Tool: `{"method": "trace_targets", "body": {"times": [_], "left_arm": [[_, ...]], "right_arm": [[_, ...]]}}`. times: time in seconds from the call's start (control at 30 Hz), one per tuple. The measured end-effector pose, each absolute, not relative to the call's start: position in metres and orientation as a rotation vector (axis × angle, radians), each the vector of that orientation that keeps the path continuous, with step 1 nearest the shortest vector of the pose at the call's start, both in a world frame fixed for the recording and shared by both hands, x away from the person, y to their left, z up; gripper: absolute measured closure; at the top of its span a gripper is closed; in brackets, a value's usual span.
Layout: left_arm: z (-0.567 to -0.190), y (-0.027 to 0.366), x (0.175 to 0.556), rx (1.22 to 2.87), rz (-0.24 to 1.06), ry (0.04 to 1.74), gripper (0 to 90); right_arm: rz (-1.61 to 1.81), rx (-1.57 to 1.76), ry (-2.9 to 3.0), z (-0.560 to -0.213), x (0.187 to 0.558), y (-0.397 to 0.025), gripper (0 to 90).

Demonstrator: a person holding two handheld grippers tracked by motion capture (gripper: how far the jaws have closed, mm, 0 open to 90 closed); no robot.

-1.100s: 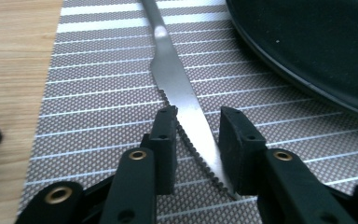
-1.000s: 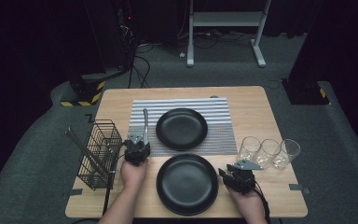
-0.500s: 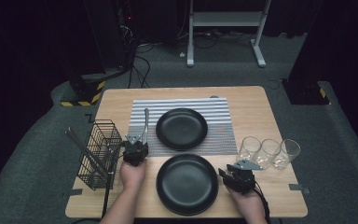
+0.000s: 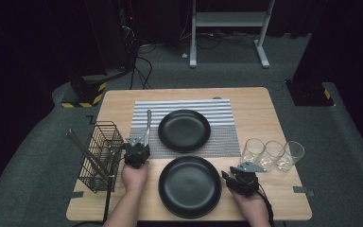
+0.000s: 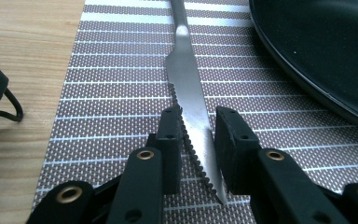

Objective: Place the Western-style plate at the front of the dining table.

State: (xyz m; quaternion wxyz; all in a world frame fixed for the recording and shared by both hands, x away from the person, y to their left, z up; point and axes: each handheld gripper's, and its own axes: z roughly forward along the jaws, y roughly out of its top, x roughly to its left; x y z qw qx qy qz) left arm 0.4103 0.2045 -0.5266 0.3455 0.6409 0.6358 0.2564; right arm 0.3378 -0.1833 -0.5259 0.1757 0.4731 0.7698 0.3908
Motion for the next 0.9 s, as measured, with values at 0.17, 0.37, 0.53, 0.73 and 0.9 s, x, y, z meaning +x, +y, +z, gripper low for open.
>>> {"method": "trace_targets", "body": {"times": [0.17, 0.37, 0.53, 0.73, 0.9], "left_arm": [[-0.5268, 0.2041, 0.4100, 1.665, 0.660, 1.643, 68.4], [-0.5268, 0.2040, 0.4091, 1.662, 0.654, 1.640, 62.5], [-0.5268, 0.2029, 0.4083, 1.680, 0.640, 1.616, 52.4], [-0.5268, 0.2020, 0.4070, 1.693, 0.632, 1.595, 40.8], [-0.5247, 0.1971, 0.4050, 1.730, 0.694, 1.554, 40.1]], "right_arm": [[1.106, 1.343, 2.180, -0.5259, 0.3379, -0.1833, 56.6], [1.105, 1.347, 2.179, -0.5259, 0.3379, -0.1832, 56.6], [1.104, 1.346, 2.178, -0.5260, 0.3380, -0.1833, 56.5], [1.105, 1.348, 2.176, -0.5259, 0.3379, -0.1836, 56.4], [1.109, 1.344, 2.180, -0.5258, 0.3379, -0.1836, 56.3]]}}
